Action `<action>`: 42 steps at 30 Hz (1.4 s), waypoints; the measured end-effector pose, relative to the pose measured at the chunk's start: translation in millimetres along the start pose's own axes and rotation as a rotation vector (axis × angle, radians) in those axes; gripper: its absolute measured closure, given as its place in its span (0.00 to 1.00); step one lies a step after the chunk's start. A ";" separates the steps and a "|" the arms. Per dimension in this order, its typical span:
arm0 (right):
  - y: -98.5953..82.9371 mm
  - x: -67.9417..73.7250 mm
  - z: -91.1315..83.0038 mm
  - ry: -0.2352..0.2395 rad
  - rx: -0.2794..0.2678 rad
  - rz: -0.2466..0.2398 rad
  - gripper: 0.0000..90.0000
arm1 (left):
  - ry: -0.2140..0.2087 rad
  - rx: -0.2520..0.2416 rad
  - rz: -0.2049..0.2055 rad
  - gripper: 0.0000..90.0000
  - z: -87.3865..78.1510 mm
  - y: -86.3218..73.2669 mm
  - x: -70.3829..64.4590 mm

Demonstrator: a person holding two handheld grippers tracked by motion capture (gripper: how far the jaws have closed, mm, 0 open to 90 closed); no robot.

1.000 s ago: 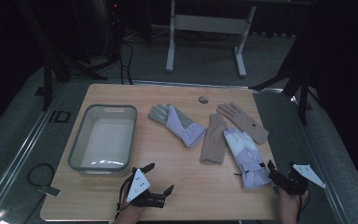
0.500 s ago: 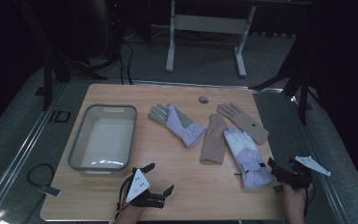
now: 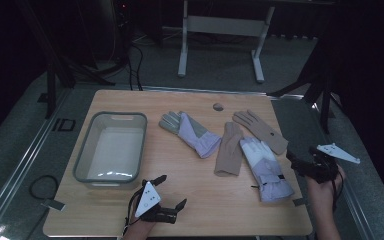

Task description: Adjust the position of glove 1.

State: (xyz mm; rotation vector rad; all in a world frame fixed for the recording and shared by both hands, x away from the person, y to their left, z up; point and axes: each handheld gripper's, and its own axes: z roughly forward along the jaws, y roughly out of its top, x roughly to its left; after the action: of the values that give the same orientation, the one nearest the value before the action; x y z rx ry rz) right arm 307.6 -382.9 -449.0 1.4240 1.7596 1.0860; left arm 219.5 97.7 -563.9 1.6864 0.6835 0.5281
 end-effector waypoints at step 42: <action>88.6 139.8 112.4 0.414 0.213 -0.305 0.42 | -0.013 0.006 0.001 0.01 -0.1 0.2 -0.3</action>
State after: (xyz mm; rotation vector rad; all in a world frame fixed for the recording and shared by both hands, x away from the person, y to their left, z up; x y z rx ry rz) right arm 413.3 -215.7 -419.4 1.0433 2.3573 1.1058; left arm 219.2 97.5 -563.7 1.6945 0.6751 0.5161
